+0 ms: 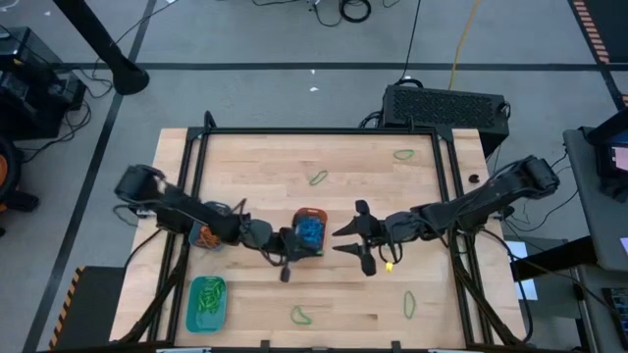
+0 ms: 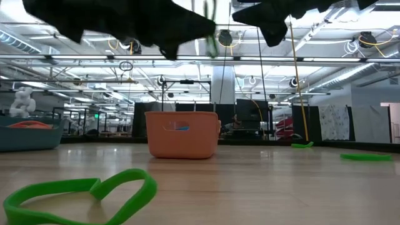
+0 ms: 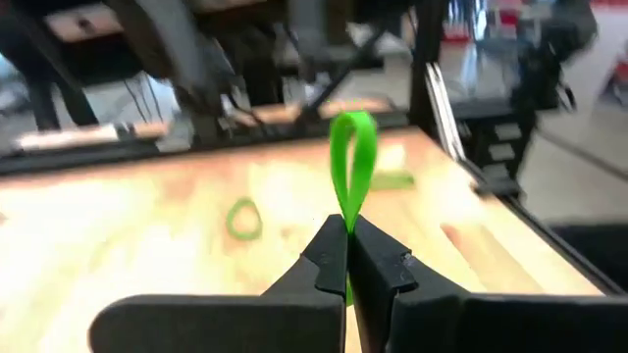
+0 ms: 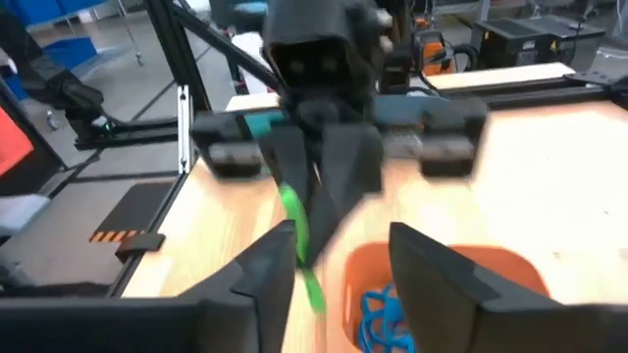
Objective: Sort rubber bands into baskets
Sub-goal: Put the green rubber band into the green bin
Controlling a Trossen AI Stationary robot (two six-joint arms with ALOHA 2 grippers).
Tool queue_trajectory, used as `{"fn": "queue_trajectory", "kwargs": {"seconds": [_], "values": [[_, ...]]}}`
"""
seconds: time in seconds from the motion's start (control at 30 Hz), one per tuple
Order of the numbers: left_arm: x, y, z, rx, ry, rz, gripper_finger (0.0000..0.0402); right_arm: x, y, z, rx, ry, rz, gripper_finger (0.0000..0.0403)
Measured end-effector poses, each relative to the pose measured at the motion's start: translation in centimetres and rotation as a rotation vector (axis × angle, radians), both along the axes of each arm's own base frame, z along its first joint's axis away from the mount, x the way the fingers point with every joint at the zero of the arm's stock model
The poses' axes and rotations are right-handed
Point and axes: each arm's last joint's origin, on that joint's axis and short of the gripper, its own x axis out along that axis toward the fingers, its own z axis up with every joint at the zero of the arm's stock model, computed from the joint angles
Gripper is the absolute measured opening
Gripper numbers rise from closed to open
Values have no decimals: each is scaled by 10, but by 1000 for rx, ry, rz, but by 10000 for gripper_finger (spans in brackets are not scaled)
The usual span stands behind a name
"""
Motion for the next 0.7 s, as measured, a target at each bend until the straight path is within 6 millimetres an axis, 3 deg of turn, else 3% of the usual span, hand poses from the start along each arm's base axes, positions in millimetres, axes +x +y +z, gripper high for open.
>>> {"fn": "queue_trajectory", "kwargs": {"seconds": [0.2,0.43,0.57,0.7], "values": [[-37,-13,34,37,186,-71,2,-6,2,2,14,33,88,187],[-80,-27,85,-128,466,0,2,-7,3,-2,13,76,128,194],[-103,-38,99,-238,704,-2,2,-7,3,-2,10,78,130,194],[-122,-49,99,-329,906,64,2,-7,3,-2,10,72,131,194]]}}
